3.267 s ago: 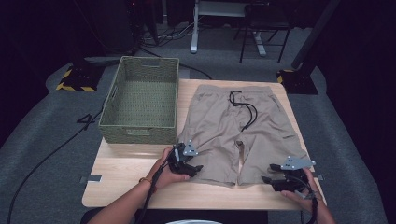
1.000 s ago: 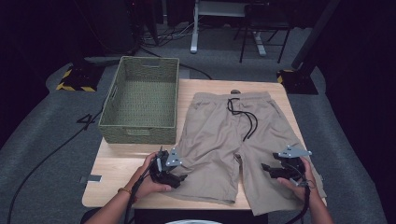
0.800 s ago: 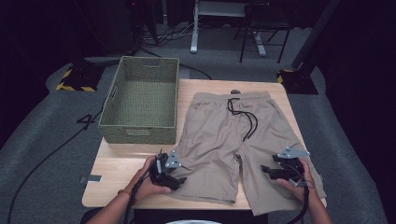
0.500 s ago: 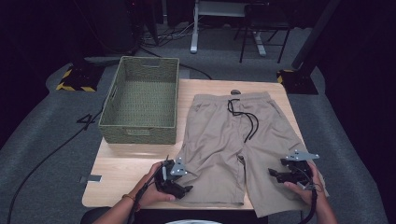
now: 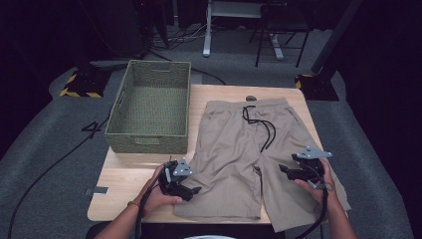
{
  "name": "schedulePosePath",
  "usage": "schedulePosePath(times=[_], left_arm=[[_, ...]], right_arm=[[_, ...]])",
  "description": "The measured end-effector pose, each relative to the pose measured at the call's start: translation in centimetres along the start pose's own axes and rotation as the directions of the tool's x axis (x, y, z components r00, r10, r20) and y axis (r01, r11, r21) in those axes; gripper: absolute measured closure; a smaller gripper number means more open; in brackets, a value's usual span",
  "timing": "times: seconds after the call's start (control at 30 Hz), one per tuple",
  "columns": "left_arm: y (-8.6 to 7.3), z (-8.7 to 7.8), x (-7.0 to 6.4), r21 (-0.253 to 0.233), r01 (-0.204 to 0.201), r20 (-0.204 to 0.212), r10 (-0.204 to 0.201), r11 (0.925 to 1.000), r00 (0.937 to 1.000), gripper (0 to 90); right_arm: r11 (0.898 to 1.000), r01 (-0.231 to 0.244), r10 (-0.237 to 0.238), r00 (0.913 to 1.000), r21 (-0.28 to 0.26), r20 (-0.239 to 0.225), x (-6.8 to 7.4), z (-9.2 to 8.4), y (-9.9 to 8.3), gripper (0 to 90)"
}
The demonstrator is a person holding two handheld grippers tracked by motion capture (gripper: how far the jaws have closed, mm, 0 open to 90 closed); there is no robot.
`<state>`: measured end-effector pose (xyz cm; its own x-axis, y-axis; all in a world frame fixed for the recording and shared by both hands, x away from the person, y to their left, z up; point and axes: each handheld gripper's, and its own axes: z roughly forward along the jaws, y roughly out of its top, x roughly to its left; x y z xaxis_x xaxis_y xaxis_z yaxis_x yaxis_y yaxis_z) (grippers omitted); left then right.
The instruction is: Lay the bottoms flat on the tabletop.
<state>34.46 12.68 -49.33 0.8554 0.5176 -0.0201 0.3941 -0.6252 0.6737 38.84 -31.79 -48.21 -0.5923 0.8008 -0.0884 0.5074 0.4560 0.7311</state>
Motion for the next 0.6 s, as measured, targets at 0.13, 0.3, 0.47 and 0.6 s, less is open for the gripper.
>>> schedulePosePath(times=[0.13, 0.3, 0.47, 0.6], left_arm=[[-0.4, 0.5, -0.1, 0.007, 0.002, -0.002, -0.002, 1.0, 1.0, 17.0], [-0.8, 0.5, -0.2, -0.007, 0.007, -0.004, -0.007, 0.9999, 1.0, 16.5], [-1.1, 0.4, -0.2, -0.022, 0.012, -0.013, -0.013, 0.9997, 0.9998, 16.1], [-1.1, 0.4, -0.2, -0.022, 0.022, -0.021, -0.022, 0.9995, 0.9995, 15.5]], right_arm=[[1.0, 0.014, -0.013, 0.9999, 0.024, -0.01, 0.3, 1.3, 0.1, 31.1], [1.0, -0.009, 0.009, 0.9997, 0.029, -0.02, 0.2, 1.6, 0.0, 31.2], [0.999, -0.016, 0.017, 0.9997, 0.032, -0.017, 0.1, 1.8, -0.3, 30.7], [0.999, -0.016, 0.017, 0.9997, 0.032, -0.02, 0.0, 1.8, -0.4, 30.1]])
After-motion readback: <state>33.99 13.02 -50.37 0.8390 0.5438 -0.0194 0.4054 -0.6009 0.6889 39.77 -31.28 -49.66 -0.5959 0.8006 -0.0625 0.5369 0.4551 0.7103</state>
